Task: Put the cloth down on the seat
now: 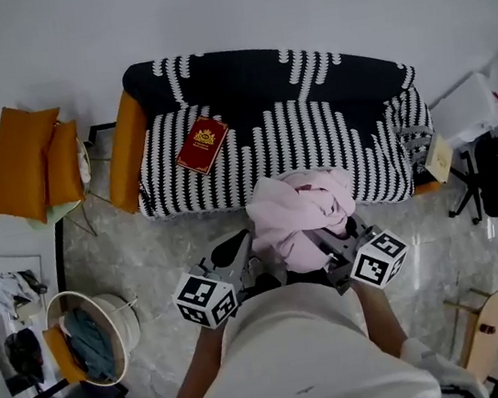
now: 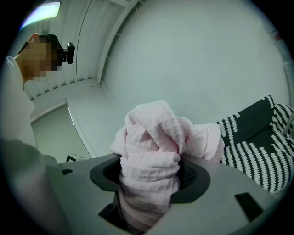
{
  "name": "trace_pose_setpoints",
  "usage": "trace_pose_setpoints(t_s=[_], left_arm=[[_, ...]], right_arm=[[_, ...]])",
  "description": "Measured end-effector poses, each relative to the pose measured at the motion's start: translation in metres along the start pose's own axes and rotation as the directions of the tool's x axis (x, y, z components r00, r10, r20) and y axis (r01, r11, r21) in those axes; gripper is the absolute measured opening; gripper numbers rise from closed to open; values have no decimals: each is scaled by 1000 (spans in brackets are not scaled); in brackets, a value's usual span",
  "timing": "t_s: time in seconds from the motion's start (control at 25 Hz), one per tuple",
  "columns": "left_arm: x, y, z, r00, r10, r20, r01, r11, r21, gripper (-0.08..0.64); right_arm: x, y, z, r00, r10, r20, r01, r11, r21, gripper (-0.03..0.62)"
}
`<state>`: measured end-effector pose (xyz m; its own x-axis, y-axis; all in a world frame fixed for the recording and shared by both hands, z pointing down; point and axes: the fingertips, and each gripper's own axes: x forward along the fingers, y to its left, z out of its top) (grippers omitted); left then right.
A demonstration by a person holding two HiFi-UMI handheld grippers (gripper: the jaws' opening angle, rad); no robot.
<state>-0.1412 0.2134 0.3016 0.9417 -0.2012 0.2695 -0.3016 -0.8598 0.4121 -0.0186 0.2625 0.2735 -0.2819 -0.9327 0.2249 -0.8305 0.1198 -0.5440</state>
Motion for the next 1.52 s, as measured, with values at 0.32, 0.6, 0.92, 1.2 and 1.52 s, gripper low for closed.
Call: trace_pose_setpoints(t_s=[0.32,0.6,0.92,1.2,1.52], left_arm=[[-7,10,2,999,39,18,-39,999,-14,12],[7,22,8,993,112,36,-110,993,-37,12],[46,41,34,975,213,65,-207,974,-90,12],[95,49,58,960,271,68,-262,958,-115,12],[138,62,81,925,372,83,-356,921,-157,12]], right_arm=[[12,9,13,998,60,-2,-60,998,-23,265],[36,-5,27,990,130,-49,-132,990,-44,265],[71,-37,51,960,234,-152,-241,970,-29,265],[96,-68,82,923,320,-213,-335,942,-35,265],[126,-115,114,882,388,-268,-403,915,-2,265]])
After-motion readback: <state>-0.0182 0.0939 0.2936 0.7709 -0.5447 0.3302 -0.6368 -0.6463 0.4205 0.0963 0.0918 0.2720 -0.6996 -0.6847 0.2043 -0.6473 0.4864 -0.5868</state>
